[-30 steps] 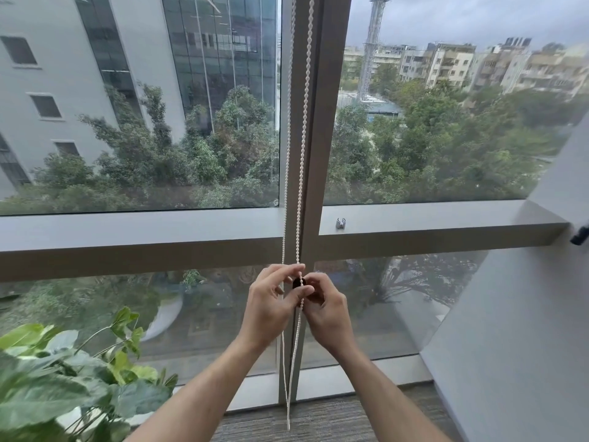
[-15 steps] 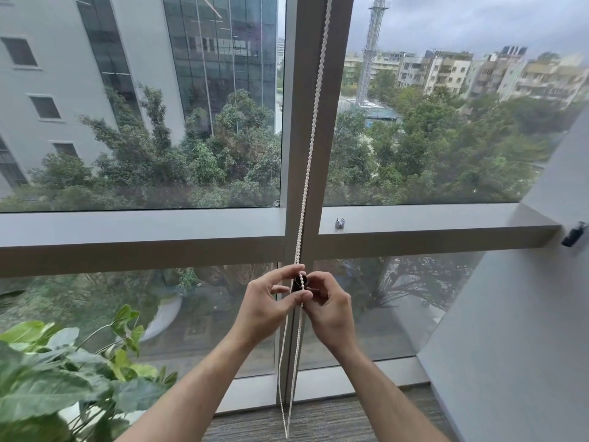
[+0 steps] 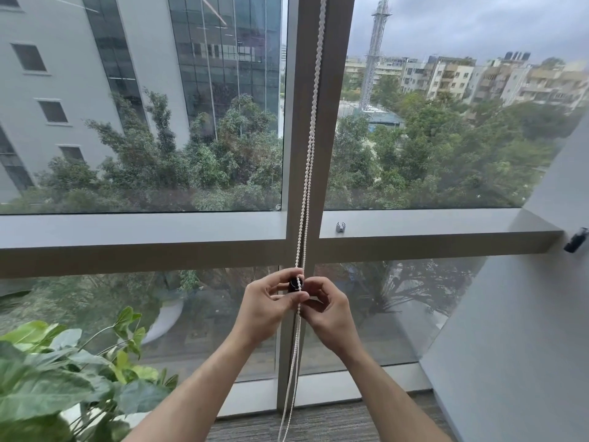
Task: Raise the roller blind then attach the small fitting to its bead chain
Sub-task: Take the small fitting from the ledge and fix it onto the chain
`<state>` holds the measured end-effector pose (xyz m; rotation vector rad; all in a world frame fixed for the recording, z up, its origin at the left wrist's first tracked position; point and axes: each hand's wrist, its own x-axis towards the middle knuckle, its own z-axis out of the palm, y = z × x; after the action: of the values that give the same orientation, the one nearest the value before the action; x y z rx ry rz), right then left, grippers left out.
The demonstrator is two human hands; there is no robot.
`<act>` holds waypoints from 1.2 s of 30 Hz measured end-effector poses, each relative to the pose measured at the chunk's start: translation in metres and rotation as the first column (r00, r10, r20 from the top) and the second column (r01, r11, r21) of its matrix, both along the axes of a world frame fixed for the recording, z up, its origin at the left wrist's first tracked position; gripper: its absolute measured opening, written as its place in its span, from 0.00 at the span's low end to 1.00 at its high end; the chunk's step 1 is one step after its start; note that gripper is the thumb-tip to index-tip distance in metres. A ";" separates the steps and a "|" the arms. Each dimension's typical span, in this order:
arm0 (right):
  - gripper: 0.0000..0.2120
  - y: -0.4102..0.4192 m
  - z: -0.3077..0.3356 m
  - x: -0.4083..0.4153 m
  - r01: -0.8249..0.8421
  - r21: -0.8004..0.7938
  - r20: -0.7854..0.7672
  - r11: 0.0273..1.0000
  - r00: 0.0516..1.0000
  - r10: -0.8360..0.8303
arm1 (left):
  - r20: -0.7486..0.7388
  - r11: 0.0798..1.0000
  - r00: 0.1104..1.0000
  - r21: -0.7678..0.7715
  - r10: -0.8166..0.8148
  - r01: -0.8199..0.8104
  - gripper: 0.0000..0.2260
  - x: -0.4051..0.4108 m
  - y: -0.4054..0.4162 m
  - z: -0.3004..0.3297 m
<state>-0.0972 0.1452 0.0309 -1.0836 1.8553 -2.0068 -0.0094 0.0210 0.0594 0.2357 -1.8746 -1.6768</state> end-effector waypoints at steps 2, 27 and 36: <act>0.13 0.001 0.000 -0.004 0.001 0.042 -0.041 0.999 0.999 0.001 | 0.003 1.000 1.000 0.026 0.013 -0.013 0.19 0.000 0.000 0.000; 0.29 -0.062 0.028 -0.185 0.527 0.448 -0.066 0.722 0.825 -0.561 | 0.034 0.994 0.998 0.098 0.053 -0.056 0.18 -0.007 0.002 0.002; 0.21 -0.070 0.023 -0.204 0.525 0.542 -0.129 0.657 0.824 -0.552 | 0.065 0.994 0.995 0.076 0.079 -0.084 0.18 -0.005 -0.006 0.002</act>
<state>-0.3012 0.0756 0.0535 -0.3205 2.7266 -1.4785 -0.0147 0.0151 0.0615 0.3958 -1.8202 -1.7070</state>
